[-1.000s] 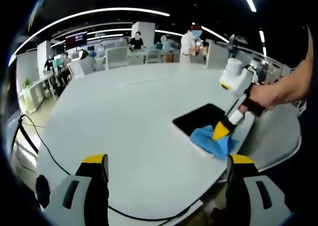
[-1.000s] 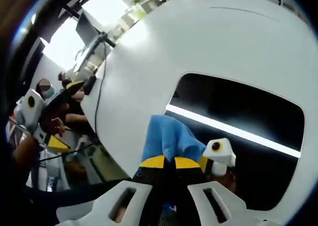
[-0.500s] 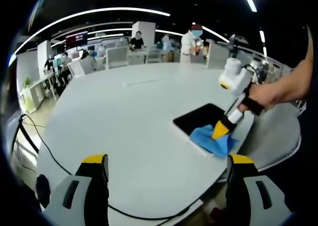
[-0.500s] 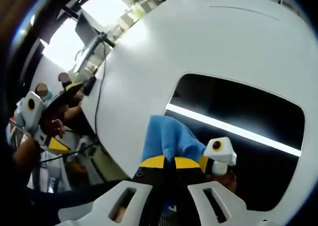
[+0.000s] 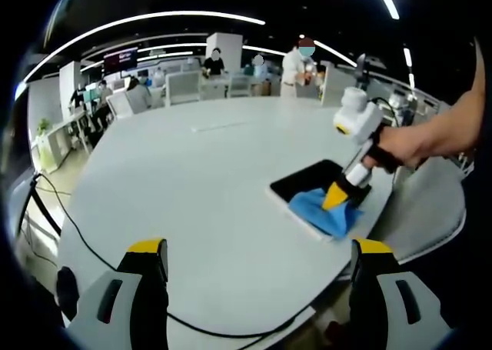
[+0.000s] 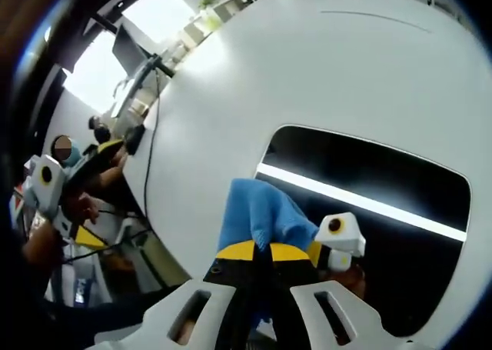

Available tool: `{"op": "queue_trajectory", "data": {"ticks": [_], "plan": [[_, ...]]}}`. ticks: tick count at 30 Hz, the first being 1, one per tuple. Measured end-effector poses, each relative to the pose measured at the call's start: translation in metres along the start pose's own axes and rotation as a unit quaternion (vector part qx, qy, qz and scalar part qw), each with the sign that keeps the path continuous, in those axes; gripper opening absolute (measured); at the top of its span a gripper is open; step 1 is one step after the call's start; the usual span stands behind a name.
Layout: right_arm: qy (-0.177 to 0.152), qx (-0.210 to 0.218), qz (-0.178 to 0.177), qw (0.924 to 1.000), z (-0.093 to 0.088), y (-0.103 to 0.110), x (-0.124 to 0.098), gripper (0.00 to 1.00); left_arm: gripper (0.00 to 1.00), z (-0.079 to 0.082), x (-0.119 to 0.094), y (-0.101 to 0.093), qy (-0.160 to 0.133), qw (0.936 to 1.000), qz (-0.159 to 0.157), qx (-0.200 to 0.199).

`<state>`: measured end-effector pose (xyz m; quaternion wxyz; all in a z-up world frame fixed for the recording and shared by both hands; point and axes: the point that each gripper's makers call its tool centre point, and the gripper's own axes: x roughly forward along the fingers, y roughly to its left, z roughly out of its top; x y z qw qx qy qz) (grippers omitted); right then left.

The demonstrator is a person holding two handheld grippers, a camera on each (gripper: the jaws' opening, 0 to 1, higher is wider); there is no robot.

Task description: Wipe the mirror surface with the cleaning cloth until all visible marks leave the cleaned area.

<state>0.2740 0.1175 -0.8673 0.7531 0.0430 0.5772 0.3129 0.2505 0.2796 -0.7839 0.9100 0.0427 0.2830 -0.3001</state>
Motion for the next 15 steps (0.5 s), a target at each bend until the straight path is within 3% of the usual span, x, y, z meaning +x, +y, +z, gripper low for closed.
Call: {"op": "queue_trajectory", "data": {"ticks": [15], "plan": [[-0.003, -0.002, -0.004, 1.0000, 0.018, -0.005, 0.004, 0.00, 0.99, -0.001, -0.001, 0.001, 0.001, 1.0000, 0.001, 0.002]]}}
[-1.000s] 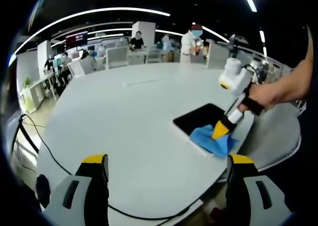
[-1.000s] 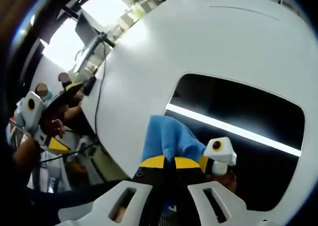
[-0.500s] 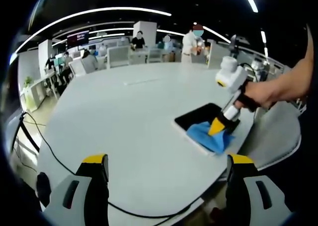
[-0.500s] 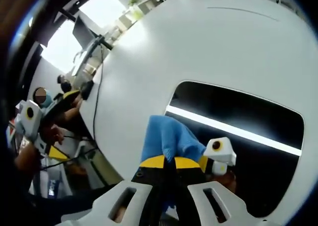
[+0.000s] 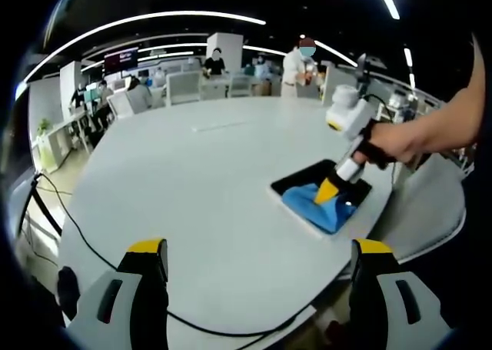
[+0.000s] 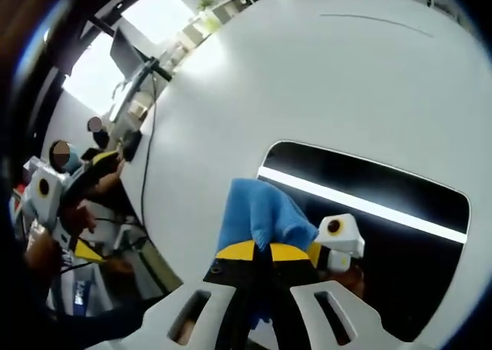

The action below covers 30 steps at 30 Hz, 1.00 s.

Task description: Wipe the mirror surface with the cleaning cloth until all visible marks leave the cleaned area.

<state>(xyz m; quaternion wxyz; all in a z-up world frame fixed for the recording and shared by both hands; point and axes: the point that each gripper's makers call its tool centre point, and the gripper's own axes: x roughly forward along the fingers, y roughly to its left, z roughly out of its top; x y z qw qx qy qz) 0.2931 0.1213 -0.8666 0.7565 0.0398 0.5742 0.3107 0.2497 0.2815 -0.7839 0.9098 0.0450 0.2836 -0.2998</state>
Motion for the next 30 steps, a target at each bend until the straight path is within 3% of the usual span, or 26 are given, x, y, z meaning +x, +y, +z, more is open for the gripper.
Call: {"op": "queue_trajectory", "data": {"ticks": [30], "plan": [[-0.008, -0.012, -0.011, 0.9998, 0.046, -0.012, 0.013, 0.00, 0.99, -0.005, -0.005, 0.005, 0.006, 1.0000, 0.007, -0.005]]}}
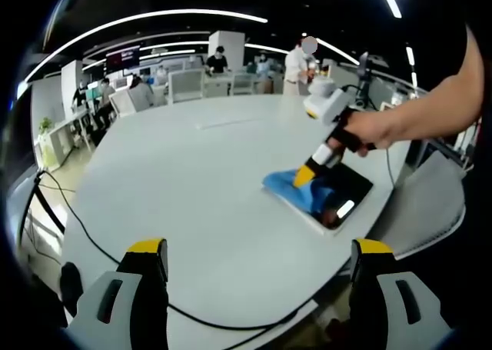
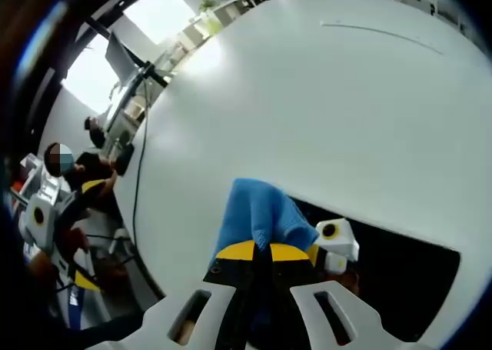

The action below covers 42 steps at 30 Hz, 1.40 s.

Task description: Wipe the mirror surface with the cleaning cloth until all visible marks leave the cleaned area.

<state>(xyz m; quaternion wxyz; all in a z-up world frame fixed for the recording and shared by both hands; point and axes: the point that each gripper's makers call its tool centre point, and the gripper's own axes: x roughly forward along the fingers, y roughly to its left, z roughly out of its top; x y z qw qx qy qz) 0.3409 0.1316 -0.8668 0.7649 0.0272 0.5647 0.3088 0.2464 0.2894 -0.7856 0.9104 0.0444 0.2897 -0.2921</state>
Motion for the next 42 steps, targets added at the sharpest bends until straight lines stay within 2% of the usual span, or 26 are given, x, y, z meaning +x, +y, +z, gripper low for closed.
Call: {"op": "queue_trajectory", "data": {"ticks": [7, 14, 18, 34, 42], "plan": [[-0.003, -0.006, -0.007, 1.0000, 0.011, -0.005, 0.001, 0.00, 0.99, 0.001, -0.002, 0.002, -0.001, 1.0000, 0.003, -0.002], [-0.008, 0.008, 0.000, 0.9999, 0.019, -0.009, 0.005, 0.00, 0.99, 0.001, -0.002, 0.001, -0.001, 1.0000, 0.003, -0.002], [-0.006, -0.007, 0.002, 1.0000, 0.018, -0.009, 0.005, 0.00, 0.99, 0.001, -0.002, 0.001, -0.002, 1.0000, 0.002, -0.004], [-0.005, -0.006, 0.014, 0.9999, 0.018, -0.009, 0.005, 0.00, 0.99, 0.005, 0.000, 0.001, -0.005, 1.0000, 0.002, -0.002], [-0.006, -0.014, 0.008, 0.9999, 0.017, -0.011, 0.003, 0.00, 0.99, 0.005, -0.004, 0.000, -0.002, 1.0000, 0.006, -0.001]]}}
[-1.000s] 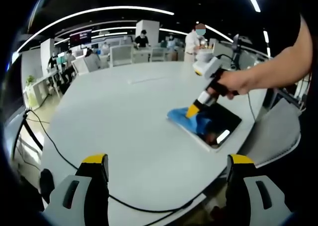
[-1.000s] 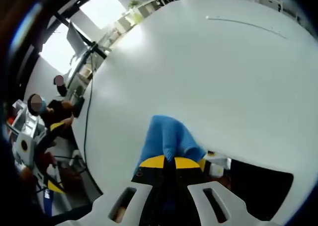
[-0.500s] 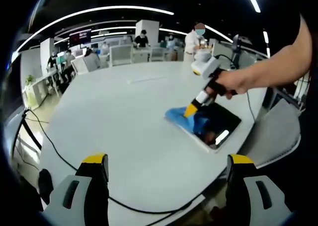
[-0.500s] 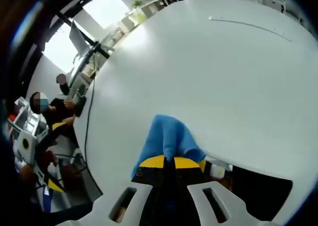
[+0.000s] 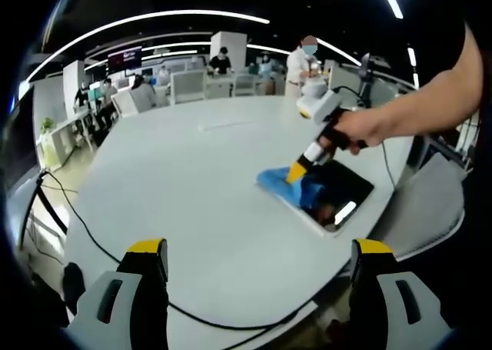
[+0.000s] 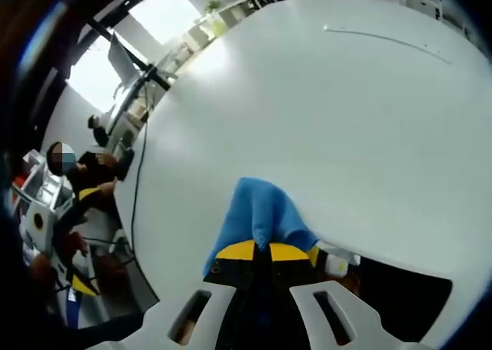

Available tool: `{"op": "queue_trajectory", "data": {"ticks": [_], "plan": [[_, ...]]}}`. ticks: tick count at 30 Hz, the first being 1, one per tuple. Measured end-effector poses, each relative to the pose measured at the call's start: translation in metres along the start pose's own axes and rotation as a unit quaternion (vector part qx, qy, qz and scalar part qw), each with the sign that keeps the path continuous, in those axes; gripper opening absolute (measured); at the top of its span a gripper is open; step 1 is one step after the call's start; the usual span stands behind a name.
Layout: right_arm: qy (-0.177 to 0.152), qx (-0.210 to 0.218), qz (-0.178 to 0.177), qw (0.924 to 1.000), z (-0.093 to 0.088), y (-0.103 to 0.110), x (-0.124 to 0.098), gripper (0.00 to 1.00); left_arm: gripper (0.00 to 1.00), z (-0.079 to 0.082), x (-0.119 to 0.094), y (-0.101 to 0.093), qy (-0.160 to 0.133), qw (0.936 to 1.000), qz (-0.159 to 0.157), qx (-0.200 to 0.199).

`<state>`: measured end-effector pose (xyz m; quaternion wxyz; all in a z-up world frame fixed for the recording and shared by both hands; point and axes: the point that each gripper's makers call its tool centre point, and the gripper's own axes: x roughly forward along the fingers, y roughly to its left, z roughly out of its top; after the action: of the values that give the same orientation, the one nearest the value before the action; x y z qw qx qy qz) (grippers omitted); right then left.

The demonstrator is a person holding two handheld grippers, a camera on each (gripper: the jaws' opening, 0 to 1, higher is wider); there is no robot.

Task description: Wipe the mirror surface with the cleaning cloth until all visible marks leave the cleaned area.

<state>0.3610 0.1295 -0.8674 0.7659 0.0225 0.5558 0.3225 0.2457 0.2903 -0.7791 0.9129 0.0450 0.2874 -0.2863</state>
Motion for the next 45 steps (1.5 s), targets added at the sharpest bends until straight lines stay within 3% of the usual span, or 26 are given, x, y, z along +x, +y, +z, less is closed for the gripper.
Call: {"op": "queue_trajectory", "data": {"ticks": [23, 45], "plan": [[-0.001, 0.008, -0.014, 0.9999, -0.008, -0.030, -0.017, 0.00, 0.99, 0.003, 0.003, -0.008, -0.003, 1.0000, -0.001, 0.002], [-0.012, -0.007, -0.037, 0.9992, -0.012, -0.029, -0.020, 0.00, 0.99, 0.007, 0.004, -0.011, -0.011, 0.9999, -0.003, 0.003]]}}
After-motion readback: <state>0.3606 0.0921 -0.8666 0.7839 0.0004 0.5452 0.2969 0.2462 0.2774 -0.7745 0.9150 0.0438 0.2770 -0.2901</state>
